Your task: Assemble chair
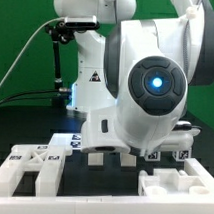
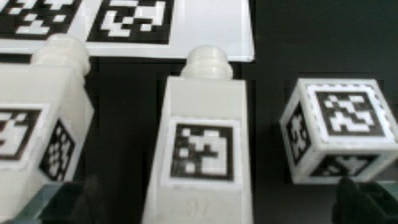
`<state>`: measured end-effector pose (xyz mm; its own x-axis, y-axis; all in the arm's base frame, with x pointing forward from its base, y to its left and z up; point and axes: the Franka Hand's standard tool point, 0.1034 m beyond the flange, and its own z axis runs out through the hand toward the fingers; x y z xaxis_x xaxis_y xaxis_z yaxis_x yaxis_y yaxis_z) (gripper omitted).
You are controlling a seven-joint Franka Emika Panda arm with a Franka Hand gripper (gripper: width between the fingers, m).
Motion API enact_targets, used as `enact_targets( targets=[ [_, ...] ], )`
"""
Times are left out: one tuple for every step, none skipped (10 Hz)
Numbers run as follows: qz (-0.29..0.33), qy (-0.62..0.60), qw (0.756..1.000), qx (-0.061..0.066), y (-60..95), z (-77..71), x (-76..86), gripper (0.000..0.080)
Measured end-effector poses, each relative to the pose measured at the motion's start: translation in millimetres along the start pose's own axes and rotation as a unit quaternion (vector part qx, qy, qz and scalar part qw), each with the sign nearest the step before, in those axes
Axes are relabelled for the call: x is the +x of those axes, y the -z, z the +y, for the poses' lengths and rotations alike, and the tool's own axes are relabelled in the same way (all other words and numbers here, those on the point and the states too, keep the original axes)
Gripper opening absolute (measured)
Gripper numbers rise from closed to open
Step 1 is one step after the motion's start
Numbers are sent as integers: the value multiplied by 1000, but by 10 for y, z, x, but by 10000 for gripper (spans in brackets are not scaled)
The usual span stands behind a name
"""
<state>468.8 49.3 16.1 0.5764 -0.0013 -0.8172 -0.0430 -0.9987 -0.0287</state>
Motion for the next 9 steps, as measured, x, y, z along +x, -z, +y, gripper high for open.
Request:
enact_targets(
  targets=[
    [-6,-2,1000,-2,-42,-21,3,649],
    [-4,-1,1000,-1,-31,-15,8,637],
    [-4,-1,1000,-1,-33,-14,9,637],
    [-4,-1,1000,-1,-33,-14,9,463],
    [-4,-1,1000,-1,-33,-14,9,282],
    [-4,-1,1000,-1,-33,-14,9,285],
    [-4,-1,1000,-1,-33,-14,9,285],
    [-4,-1,1000,-1,-33,-14,9,285],
    [-4,-1,1000,-1,-33,-14,9,285]
  ],
)
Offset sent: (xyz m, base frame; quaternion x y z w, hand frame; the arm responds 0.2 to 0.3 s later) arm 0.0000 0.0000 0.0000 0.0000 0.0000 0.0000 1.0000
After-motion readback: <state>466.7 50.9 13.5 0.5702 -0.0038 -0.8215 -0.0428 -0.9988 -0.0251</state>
